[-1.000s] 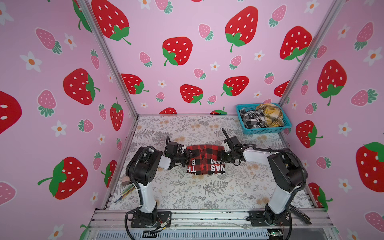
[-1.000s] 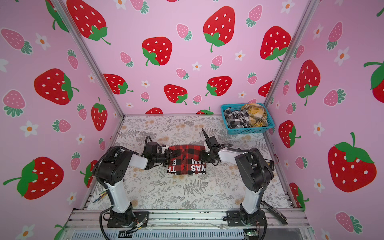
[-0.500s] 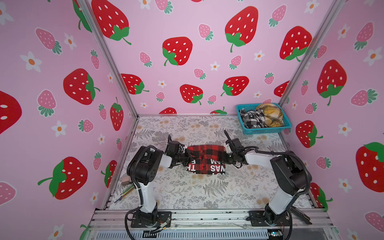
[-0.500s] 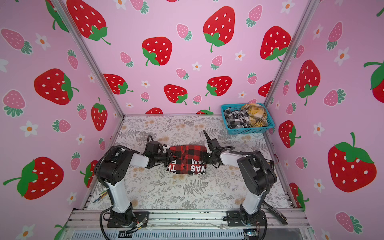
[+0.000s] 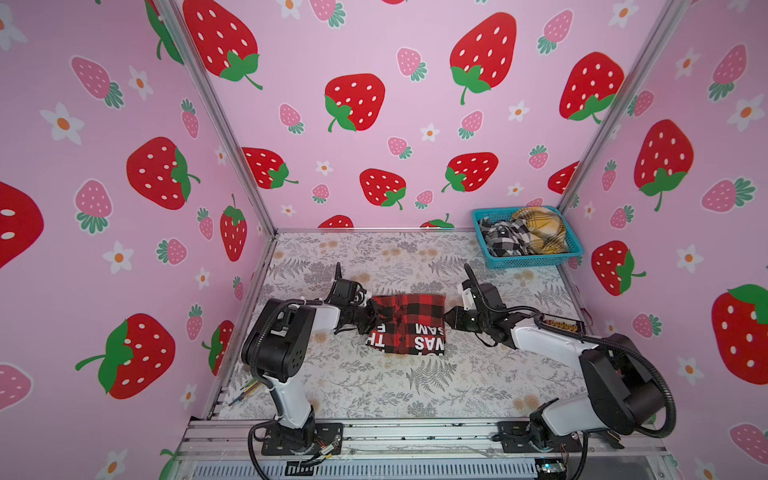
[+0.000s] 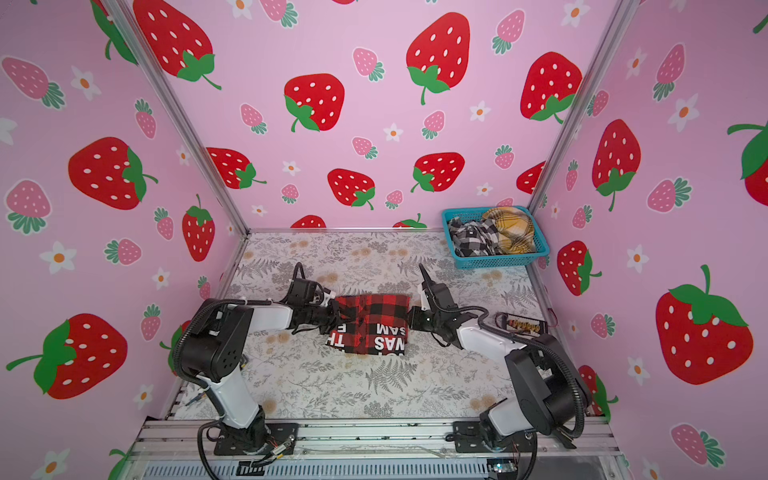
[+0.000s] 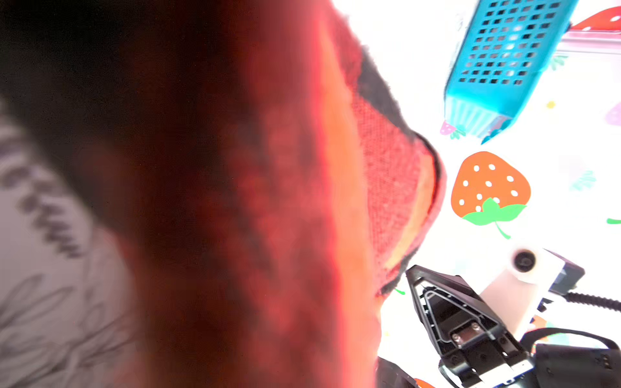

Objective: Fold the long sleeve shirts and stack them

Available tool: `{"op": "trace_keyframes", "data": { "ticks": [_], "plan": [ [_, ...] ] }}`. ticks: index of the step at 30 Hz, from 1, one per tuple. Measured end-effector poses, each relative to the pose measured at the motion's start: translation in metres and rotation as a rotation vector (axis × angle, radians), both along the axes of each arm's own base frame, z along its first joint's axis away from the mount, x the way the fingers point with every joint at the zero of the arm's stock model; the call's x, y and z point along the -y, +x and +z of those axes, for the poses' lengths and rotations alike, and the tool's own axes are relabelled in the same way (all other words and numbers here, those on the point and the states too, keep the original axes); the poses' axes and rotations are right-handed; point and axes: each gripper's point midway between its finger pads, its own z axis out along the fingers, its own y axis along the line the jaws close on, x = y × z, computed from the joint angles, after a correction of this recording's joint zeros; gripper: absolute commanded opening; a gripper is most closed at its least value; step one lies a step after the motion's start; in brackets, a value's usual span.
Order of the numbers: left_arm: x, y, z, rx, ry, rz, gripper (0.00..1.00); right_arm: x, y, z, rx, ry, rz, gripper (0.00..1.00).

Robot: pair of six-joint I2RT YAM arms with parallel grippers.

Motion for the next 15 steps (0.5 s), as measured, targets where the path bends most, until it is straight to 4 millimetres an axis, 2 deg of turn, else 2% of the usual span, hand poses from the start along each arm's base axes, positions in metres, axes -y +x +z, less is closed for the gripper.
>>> {"op": "trace_keyframes", "data": {
  "ticks": [10, 15],
  "plan": [
    [-0.005, -0.002, -0.005, -0.015, 0.011, 0.001, 0.0, -0.001, 0.001, -0.008, -0.013, -0.006, 0.001, 0.2],
    [-0.017, -0.005, -0.002, -0.031, 0.044, 0.003, 0.0, -0.002, 0.001, -0.008, -0.01, -0.002, 0.0, 0.2]
  ]
}}
